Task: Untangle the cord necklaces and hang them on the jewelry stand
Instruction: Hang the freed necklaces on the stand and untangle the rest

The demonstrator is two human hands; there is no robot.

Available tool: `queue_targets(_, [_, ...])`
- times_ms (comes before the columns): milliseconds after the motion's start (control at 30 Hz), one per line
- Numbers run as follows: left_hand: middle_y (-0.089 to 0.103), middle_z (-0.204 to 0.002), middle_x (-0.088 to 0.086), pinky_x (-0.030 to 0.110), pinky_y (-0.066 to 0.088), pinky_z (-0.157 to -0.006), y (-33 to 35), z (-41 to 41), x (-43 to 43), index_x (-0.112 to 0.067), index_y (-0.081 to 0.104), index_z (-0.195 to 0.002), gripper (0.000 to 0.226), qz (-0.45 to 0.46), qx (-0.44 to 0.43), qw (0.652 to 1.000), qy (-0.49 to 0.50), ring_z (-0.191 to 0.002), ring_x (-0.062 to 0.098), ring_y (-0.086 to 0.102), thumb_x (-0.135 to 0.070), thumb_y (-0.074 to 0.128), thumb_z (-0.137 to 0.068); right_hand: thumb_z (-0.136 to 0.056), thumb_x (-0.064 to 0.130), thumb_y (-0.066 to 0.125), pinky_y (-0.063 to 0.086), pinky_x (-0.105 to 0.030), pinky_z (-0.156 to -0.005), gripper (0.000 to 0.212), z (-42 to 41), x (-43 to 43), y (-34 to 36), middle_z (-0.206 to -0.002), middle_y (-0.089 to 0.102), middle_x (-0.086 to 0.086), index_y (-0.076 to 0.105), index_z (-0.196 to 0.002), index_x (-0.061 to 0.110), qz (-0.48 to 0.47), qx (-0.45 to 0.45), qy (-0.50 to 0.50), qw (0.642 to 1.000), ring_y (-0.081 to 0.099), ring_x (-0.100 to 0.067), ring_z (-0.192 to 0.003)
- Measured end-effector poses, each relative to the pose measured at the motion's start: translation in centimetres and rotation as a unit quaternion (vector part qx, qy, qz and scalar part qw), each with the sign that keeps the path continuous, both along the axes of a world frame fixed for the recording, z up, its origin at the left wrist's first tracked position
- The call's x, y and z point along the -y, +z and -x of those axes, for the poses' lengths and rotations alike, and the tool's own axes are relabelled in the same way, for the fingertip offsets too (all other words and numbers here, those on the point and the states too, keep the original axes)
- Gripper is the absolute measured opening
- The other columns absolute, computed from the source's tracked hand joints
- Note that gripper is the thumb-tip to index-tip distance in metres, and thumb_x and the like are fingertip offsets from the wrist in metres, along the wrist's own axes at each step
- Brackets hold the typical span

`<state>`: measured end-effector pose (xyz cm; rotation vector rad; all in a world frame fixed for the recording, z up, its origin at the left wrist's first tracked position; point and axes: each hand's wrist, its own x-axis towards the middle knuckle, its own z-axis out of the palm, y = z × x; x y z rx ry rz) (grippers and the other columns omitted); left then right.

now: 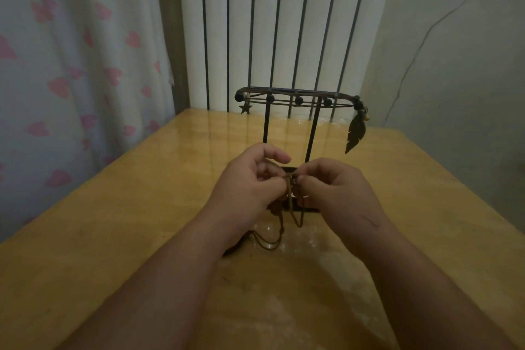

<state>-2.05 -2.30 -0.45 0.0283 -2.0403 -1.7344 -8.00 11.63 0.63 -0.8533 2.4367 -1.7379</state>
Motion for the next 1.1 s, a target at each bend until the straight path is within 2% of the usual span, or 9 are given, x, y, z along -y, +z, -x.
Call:
queue_targets(167, [0.065,-0.074,-0.008,0.029,0.058,-0.072,-0.2,0.1,0.0,-0.025,0.067,-0.107,0.034,0.008,0.015,1.0,0.003,-0.074,0.01,0.066,0.001,0.061,-0.086,-0.091,0.02,0.055,0.059,-0.046,-0.07,0.01,-0.2,0.3,-0.2,-0.08,0.068,-0.001,0.061,-0.084,0.024,-0.039,-0.053,-0.026,0.997,0.067,-0.019,-0.077])
queue_targets(367, [0.071,-0.083,-0.002,0.021,0.052,-0.062,-0.2,0.1,0.0,-0.024,0.071,-0.102,0.026,-0.006,0.028,0.999,0.021,-0.074,0.012,0.068,-0.005,0.057,-0.091,-0.09,0.023,0.056,0.06,-0.035,-0.068,0.01,-0.3,0.4,-0.2,-0.079,0.067,0.004,0.059,-0.084,0.03,-0.042,-0.086,-0.04,0.995,0.066,-0.009,-0.074])
queue_targets(533, [0.064,-0.076,-0.006,0.022,0.05,-0.061,0.0,0.1,-0.3,-0.025,0.068,-0.107,0.031,-0.021,0.02,1.0,-0.005,-0.07,0.01,0.065,-0.002,0.054,-0.091,-0.091,0.019,0.059,0.061,-0.033,-0.068,0.006,-0.1,0.2,-0.1,-0.084,0.07,0.0,0.061,-0.088,0.024,-0.02,-0.023,-0.009,0.999,0.069,-0.011,-0.075])
queue_targets(667, [0.065,-0.081,-0.001,0.043,0.057,-0.072,-0.1,0.3,-0.2,-0.031,0.071,-0.098,0.029,-0.057,0.008,0.998,-0.018,-0.084,0.031,0.067,-0.012,0.057,-0.081,-0.088,0.011,0.065,0.061,-0.041,-0.076,0.008,0.0,-0.1,-0.1,-0.092,0.072,-0.008,0.065,-0.095,0.012,0.059,0.086,0.041,0.994,0.072,-0.02,-0.082])
queue_targets(767, [0.066,-0.076,-0.006,0.042,0.056,-0.071,0.0,0.3,-0.1,-0.026,0.071,-0.096,0.028,-0.087,0.002,0.996,-0.03,-0.079,0.025,0.067,-0.013,0.06,-0.075,-0.086,0.006,0.067,0.059,-0.043,-0.081,0.016,0.1,-0.3,0.1,-0.094,0.074,-0.013,0.063,-0.102,0.006,0.1,0.148,0.074,0.981,0.073,-0.026,-0.087])
queue_targets(900, [0.067,-0.077,-0.007,0.037,0.051,-0.069,-0.1,0.2,-0.1,-0.028,0.069,-0.091,0.031,-0.07,0.005,0.997,-0.01,-0.077,0.02,0.065,0.0,0.056,-0.087,-0.086,0.002,0.066,0.06,-0.032,-0.071,0.014,0.2,-0.7,0.4,-0.092,0.074,-0.014,0.065,-0.099,0.006,0.093,0.128,0.076,0.984,0.073,-0.022,-0.081])
queue_targets(1000, [0.067,-0.077,-0.006,0.034,0.05,-0.068,-0.1,0.2,0.0,-0.027,0.067,-0.089,0.026,-0.069,0.008,0.998,0.008,-0.075,0.017,0.064,-0.002,0.058,-0.089,-0.088,0.003,0.064,0.061,-0.035,-0.074,0.013,0.2,-0.7,0.4,-0.092,0.073,-0.011,0.069,-0.097,0.011,0.084,0.101,0.067,0.989,0.073,-0.022,-0.084])
queue_targets(1100, [0.068,-0.075,-0.006,0.028,0.051,-0.065,0.0,0.1,-0.1,-0.022,0.068,-0.092,0.02,-0.054,0.009,0.998,0.008,-0.07,0.011,0.064,-0.005,0.059,-0.091,-0.09,0.008,0.063,0.06,-0.029,-0.075,0.018,0.3,-0.7,0.2,-0.092,0.073,-0.003,0.073,-0.098,0.021,0.06,0.071,0.053,0.994,0.07,-0.018,-0.088])
